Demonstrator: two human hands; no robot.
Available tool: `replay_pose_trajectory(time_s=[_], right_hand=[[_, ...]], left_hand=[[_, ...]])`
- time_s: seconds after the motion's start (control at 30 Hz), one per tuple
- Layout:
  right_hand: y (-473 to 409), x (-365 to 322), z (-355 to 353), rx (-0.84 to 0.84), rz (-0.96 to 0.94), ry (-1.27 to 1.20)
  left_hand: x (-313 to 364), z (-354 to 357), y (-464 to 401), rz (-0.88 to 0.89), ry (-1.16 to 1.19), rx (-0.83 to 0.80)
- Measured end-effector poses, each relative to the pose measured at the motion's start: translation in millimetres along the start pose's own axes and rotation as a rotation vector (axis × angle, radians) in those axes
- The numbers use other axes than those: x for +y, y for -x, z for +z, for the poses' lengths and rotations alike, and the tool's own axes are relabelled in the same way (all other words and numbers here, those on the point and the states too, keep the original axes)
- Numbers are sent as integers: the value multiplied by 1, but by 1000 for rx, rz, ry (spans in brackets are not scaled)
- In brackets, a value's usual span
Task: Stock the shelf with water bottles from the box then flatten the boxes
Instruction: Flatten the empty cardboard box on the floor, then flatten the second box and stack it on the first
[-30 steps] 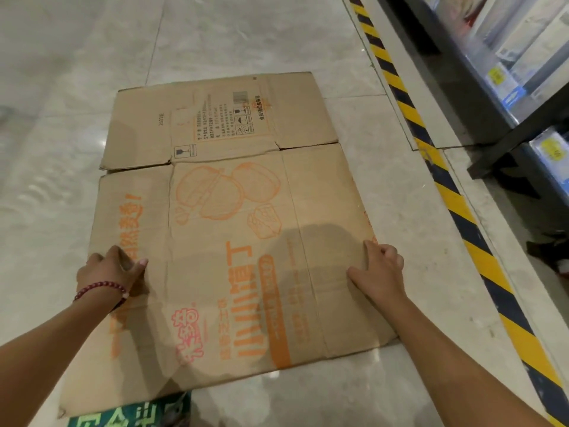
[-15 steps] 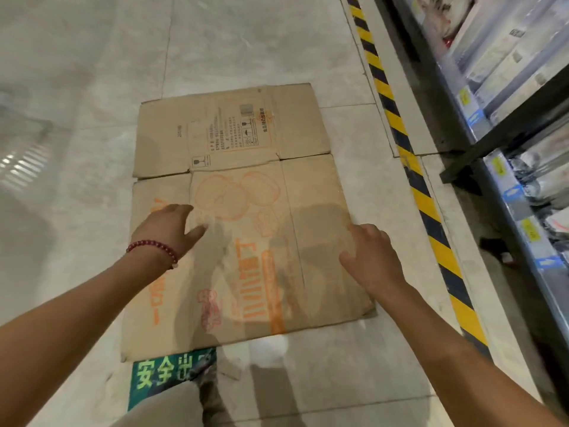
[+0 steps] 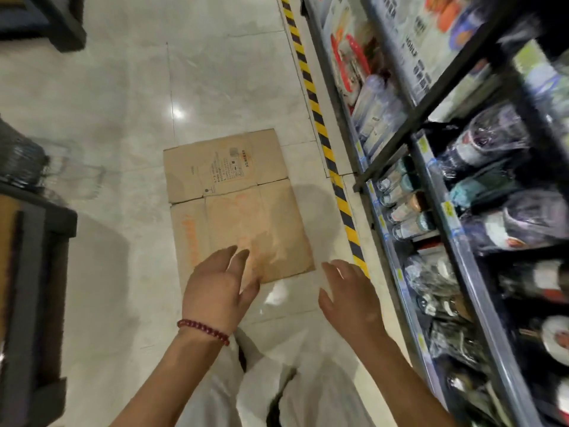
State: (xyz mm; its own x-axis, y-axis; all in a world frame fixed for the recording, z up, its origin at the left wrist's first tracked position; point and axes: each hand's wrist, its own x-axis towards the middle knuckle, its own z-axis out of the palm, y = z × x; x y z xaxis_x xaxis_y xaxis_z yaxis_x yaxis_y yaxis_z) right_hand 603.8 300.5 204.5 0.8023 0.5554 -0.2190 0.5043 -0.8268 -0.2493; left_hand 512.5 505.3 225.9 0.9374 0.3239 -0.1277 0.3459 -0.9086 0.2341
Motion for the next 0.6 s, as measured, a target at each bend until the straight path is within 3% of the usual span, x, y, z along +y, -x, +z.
replay_pose_trajectory(time_s=[0.23, 0.4, 0.6], right_hand=[[114, 16, -87, 23, 86, -42], [149, 35, -120, 145, 223, -114], [182, 49, -138, 311, 580, -130]], left_hand=[[97, -83, 58, 152, 84, -54], [147, -112, 63, 229, 100, -81], [184, -121, 34, 617, 4, -182]])
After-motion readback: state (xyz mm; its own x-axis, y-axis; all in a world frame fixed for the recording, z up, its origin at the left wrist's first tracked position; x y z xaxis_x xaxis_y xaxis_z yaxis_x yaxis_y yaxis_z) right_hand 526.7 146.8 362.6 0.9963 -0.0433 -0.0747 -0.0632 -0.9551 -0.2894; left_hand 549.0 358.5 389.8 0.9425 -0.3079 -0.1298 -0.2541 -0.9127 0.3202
